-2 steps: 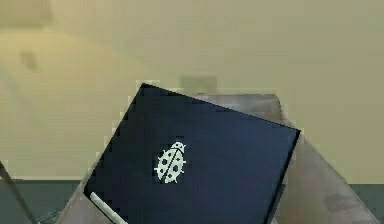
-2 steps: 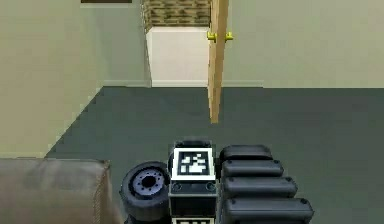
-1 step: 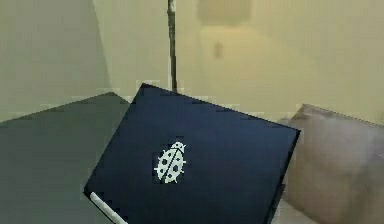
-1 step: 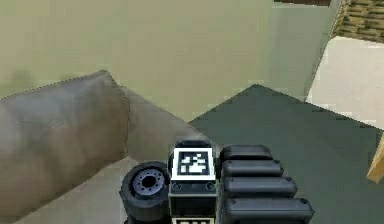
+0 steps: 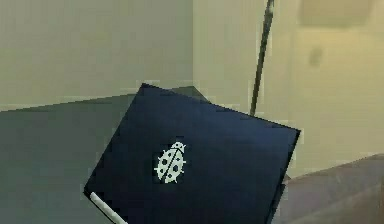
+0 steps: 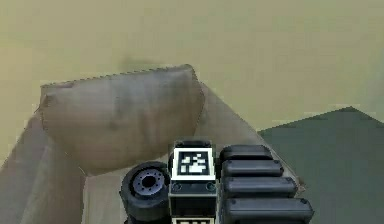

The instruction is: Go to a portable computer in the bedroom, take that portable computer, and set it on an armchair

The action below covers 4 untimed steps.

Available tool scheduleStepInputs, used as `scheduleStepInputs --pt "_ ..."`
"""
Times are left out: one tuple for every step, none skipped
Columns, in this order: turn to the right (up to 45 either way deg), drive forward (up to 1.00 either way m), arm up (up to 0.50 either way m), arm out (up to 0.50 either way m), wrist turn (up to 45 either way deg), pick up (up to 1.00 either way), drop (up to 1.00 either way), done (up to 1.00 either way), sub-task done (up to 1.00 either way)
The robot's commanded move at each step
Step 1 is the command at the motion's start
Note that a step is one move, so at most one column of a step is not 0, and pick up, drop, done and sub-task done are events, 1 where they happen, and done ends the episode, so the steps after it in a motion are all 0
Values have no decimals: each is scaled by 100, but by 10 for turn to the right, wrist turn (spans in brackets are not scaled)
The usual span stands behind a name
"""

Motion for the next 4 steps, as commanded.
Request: scheduleStepInputs --pt "0 0 0 40 0 0 0 0 0" --pt "0 0 0 0 450 0 0 0 0" --pt "0 0 0 0 450 0 0 0 0" --pt "0 0 0 0 90 0 0 0 0"
